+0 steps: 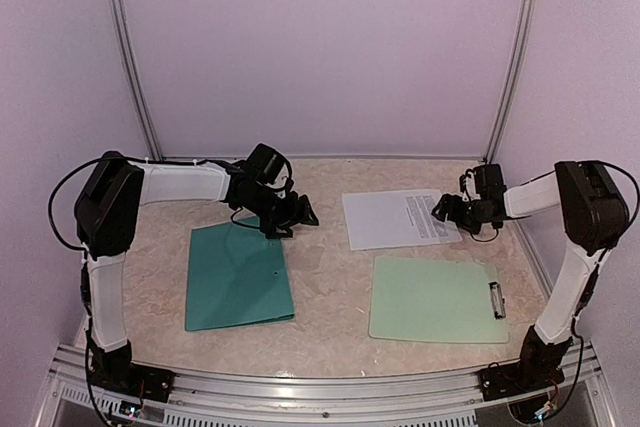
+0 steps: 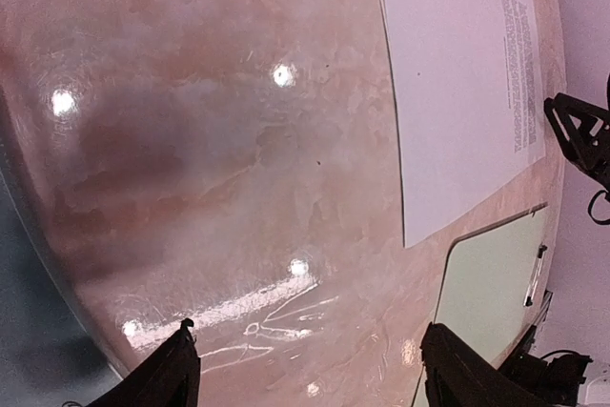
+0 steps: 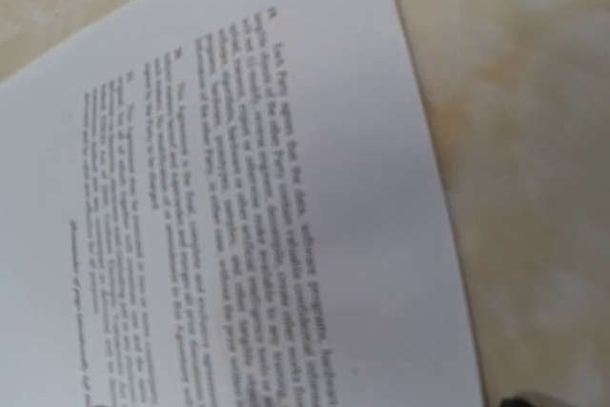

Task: Put the files into the folder
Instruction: Move the file to the center of the board.

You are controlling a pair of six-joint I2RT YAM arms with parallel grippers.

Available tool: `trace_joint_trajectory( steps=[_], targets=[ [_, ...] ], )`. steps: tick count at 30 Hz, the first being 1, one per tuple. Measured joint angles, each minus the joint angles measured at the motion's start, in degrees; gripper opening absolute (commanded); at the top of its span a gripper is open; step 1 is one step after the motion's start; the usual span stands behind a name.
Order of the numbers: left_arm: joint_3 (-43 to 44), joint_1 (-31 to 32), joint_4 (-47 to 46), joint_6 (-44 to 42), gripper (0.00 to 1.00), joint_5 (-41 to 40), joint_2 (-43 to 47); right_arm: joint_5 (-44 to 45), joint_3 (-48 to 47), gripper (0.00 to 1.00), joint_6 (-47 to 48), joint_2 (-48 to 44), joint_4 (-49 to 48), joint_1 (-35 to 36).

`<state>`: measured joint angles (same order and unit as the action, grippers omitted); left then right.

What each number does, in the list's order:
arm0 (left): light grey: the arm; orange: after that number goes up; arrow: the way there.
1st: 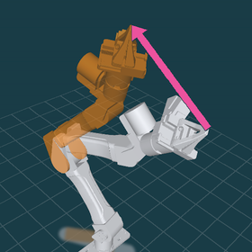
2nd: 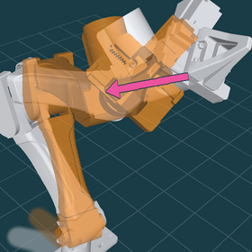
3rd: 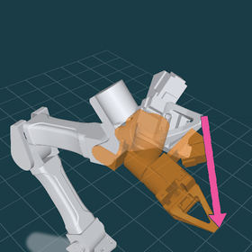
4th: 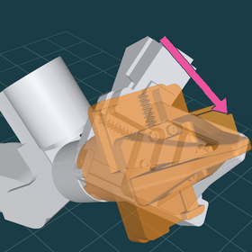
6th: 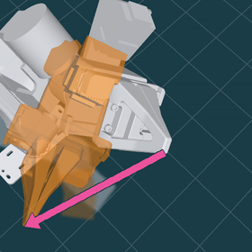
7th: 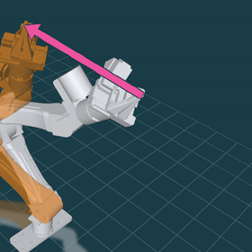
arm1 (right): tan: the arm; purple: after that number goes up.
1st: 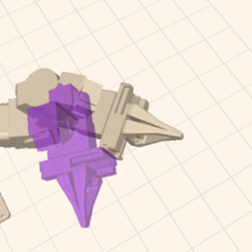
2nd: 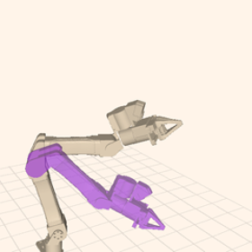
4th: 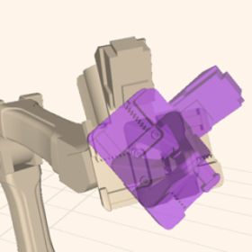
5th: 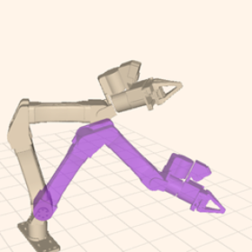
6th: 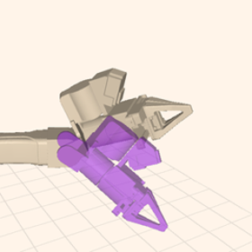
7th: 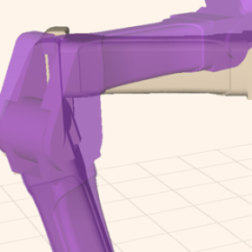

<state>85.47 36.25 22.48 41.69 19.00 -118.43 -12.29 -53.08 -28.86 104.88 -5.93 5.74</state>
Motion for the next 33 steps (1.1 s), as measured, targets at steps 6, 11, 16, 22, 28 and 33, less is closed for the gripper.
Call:
trace_joint_trajectory(
  steps=[6,11,16,22,28,33],
  targets=[
    [0.0,-1.0,0.1,0.0,0.77,-0.6,1.3,-0.7,-9.7,0.85,7.1,5.6,7.6,2.4],
    [-0.8,-1.1,0.1,0.0,0.78,-1.2,2.3,0.3,-19.6,0.85,13.2,11.5,14.0,6.6],
    [-2.6,-1.4,0.3,-0.1,0.79,-1.8,4.5,1.4,-29.2,0.84,19.6,17.0,20.3,10.9],
    [-2.7,-3.2,0.6,-1.3,0.81,-2.6,4.8,5.1,-31.3,0.87,23.8,17.7,23.6,15.2],
    [4.3,-6.8,-0.2,-3.3,0.81,-2.4,0.0,6.4,-23.3,0.90,23.0,10.6,23.7,17.2],
    [11.8,-9.2,-2.4,-4.7,0.80,0.0,-6.6,9.1,-20.3,0.90,19.4,4.4,20.3,19.4]
  ],
)
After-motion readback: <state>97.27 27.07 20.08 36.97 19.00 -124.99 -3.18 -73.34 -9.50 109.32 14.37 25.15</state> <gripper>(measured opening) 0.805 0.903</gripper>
